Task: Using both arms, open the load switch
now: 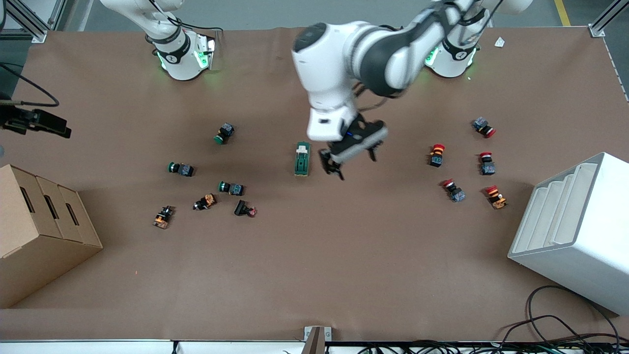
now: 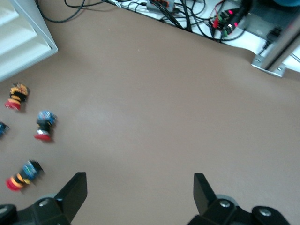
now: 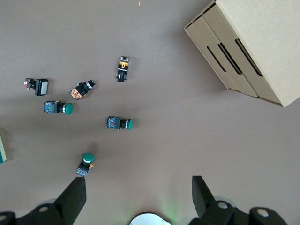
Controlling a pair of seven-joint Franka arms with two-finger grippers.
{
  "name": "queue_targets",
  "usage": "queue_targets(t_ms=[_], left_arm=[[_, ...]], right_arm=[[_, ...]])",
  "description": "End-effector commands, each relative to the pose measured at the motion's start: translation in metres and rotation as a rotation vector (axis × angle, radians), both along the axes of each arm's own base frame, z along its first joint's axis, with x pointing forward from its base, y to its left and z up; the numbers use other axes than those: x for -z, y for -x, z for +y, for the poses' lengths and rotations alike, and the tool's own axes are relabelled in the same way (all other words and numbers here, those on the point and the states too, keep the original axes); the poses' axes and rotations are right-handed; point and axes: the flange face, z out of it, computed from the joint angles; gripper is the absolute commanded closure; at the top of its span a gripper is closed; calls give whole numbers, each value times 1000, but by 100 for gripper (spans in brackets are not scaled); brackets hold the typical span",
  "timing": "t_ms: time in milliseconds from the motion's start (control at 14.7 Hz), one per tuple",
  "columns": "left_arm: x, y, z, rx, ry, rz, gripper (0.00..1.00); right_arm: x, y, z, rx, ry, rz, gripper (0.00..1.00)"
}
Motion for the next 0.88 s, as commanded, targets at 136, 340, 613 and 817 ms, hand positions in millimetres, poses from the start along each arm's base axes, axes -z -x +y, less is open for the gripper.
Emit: queue_targets(t_ms=[136, 340, 613, 817], left_arm=[[-44, -49, 94, 53, 45, 111, 0], [-71, -63, 144, 91, 117, 167, 0], [-110, -69, 215, 246, 143, 243, 0], [-135, -58, 266, 353, 148, 304, 0]], right_arm=[[-32, 37, -6, 10, -18, -58, 0], [-41, 42, -1, 0, -13, -76, 0], [-34, 45, -2, 3, -14, -61, 0], [-29, 59, -1, 0, -15, -56, 0]])
